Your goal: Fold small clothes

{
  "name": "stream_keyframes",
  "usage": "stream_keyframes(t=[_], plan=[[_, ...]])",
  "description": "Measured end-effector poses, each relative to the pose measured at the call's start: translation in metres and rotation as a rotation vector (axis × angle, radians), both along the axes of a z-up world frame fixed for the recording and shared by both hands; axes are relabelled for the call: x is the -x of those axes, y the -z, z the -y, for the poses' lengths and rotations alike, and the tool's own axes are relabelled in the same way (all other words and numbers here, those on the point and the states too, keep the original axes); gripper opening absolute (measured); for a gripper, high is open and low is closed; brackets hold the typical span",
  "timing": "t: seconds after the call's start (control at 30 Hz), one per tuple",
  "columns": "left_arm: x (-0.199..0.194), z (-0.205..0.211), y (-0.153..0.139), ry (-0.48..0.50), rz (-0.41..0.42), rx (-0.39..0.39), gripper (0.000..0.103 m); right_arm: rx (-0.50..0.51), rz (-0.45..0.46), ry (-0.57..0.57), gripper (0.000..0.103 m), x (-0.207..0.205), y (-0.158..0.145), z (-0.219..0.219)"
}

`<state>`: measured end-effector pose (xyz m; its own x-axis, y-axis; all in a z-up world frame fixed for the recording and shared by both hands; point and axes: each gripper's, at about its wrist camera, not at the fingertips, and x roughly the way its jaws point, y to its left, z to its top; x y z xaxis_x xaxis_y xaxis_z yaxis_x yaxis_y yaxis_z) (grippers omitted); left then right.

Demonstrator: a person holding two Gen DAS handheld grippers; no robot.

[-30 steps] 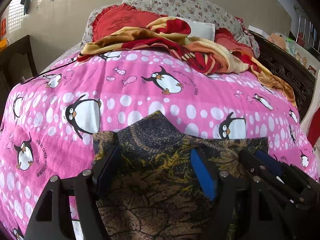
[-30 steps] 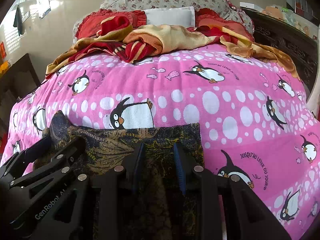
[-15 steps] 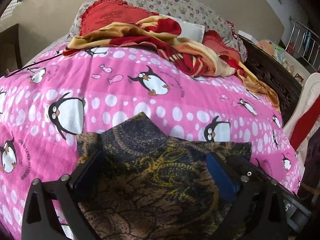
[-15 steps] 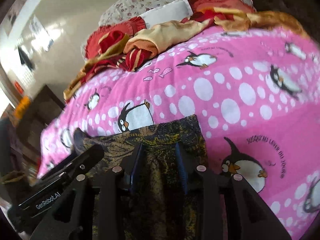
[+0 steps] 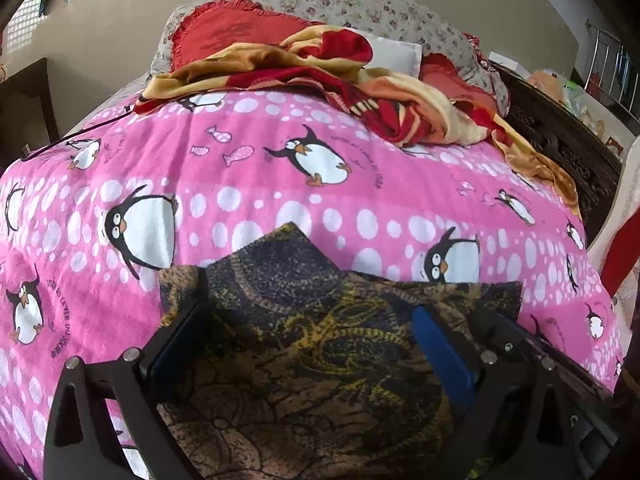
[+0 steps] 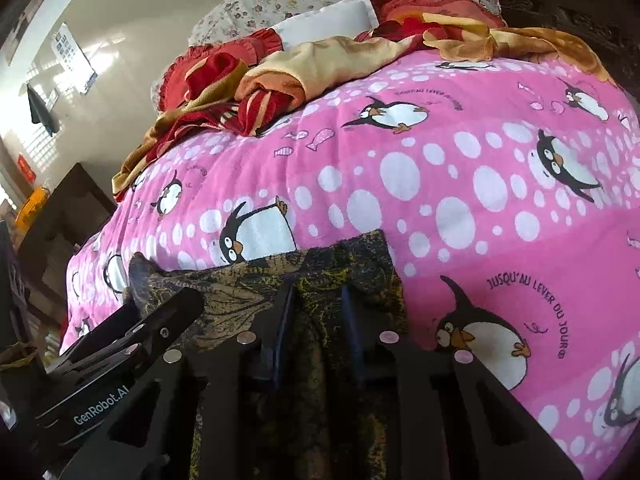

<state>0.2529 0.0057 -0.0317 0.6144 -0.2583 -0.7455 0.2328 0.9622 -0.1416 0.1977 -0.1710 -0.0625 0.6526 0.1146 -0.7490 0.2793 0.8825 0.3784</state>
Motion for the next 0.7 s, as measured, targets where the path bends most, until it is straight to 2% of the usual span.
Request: stream_keyframes(t=[0.2, 0.33, 0.5, 0.6, 0.7], plan=[[0.000, -0.001, -0.003, 0.003, -0.012, 0.008, 0.101, 0.024, -0.028, -0.005, 0.018, -0.001, -0.004, -0.003], [0.005, -0.004, -0.018, -0.011, -0.007, 0.016, 0.100, 0.033, -0.051, -0.026, 0.019, -0.003, -0.015, -0.002], [0.014, -0.010, -0.041, -0.082, 0.024, -0.043, 0.099, 0.085, -0.009, 0.025, 0.019, 0.003, -0.051, 0.009], [0.024, -0.011, -0.050, -0.098, 0.043, -0.080, 0.099, 0.126, -0.008, 0.033, 0.019, 0.009, -0.066, 0.011], [0.036, -0.011, -0.061, -0.099, 0.063, -0.085, 0.099, 0.148, 0.003, 0.044, 0.019, 0.021, -0.075, 0.011]])
